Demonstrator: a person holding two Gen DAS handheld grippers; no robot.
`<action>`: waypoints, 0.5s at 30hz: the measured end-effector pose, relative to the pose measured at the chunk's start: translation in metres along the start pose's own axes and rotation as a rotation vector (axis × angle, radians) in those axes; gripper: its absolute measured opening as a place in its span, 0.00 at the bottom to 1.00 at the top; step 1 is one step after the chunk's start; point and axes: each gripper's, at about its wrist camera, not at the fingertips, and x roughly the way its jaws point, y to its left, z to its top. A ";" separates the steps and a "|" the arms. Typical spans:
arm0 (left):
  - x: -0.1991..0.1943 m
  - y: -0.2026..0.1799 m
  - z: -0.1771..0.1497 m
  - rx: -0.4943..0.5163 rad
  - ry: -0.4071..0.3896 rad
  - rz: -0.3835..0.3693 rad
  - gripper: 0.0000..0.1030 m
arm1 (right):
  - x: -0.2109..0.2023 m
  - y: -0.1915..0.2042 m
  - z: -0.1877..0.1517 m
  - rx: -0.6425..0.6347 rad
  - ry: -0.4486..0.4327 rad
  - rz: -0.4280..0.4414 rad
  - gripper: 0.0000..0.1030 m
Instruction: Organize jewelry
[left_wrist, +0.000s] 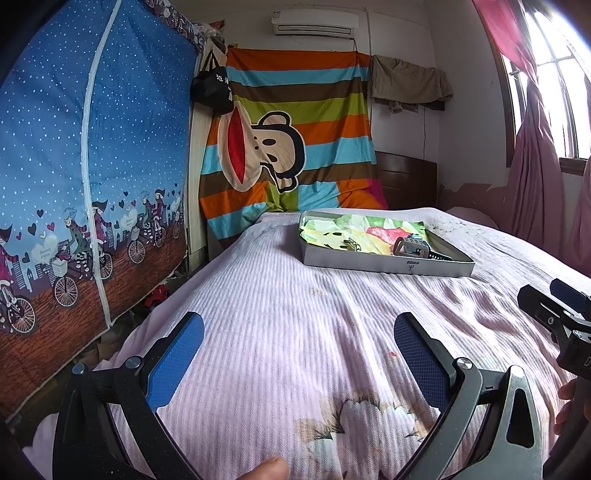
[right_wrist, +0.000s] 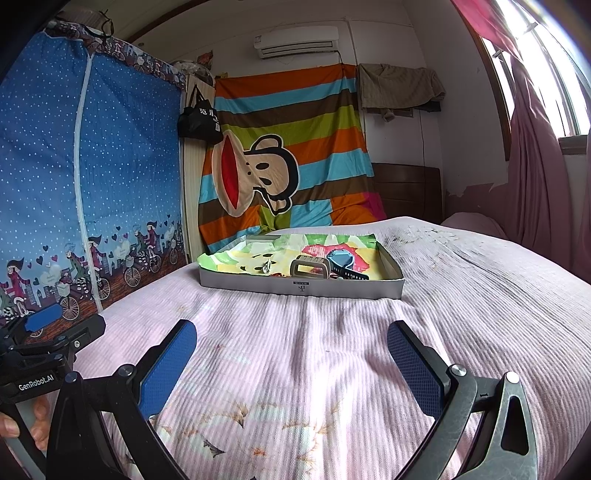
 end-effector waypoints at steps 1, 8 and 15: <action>0.000 0.000 -0.001 0.002 -0.001 0.001 0.98 | 0.000 0.000 0.000 0.000 0.000 0.000 1.00; 0.001 -0.001 -0.004 0.010 -0.003 0.004 0.98 | 0.000 0.000 0.000 0.000 0.001 0.001 1.00; 0.002 -0.004 -0.007 0.022 0.001 0.017 0.98 | 0.000 0.002 -0.002 -0.004 0.004 0.004 1.00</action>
